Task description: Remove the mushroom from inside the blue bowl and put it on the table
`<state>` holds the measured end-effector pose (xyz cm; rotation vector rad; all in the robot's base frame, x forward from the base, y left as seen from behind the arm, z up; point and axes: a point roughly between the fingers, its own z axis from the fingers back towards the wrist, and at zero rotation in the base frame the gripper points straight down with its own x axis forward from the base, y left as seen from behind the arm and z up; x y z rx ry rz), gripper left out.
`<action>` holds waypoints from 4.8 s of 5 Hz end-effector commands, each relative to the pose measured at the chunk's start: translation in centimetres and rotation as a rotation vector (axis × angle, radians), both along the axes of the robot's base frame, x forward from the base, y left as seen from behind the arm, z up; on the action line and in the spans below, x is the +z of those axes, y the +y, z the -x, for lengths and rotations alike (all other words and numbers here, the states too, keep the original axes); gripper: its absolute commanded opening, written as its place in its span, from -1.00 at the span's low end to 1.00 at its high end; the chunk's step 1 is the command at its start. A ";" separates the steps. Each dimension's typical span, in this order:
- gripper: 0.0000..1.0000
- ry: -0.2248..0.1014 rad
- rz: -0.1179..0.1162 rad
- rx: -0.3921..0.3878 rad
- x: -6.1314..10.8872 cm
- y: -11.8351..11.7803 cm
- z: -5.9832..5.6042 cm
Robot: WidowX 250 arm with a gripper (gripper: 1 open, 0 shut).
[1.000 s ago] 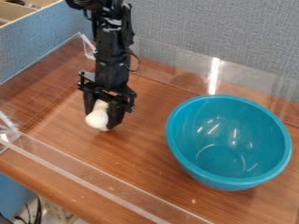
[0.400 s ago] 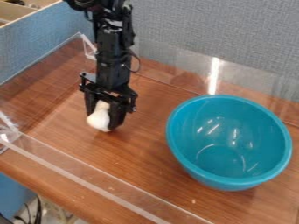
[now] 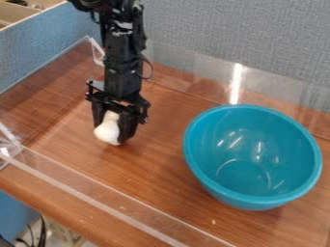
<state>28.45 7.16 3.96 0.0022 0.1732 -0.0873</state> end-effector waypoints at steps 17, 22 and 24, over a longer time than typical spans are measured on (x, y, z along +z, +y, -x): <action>-1.00 -0.030 0.133 -0.027 0.6 -1.4 1.9; 1.00 -0.068 0.160 -0.014 2.5 -1.2 2.5; 1.00 -0.115 0.162 0.004 4.0 -0.7 2.9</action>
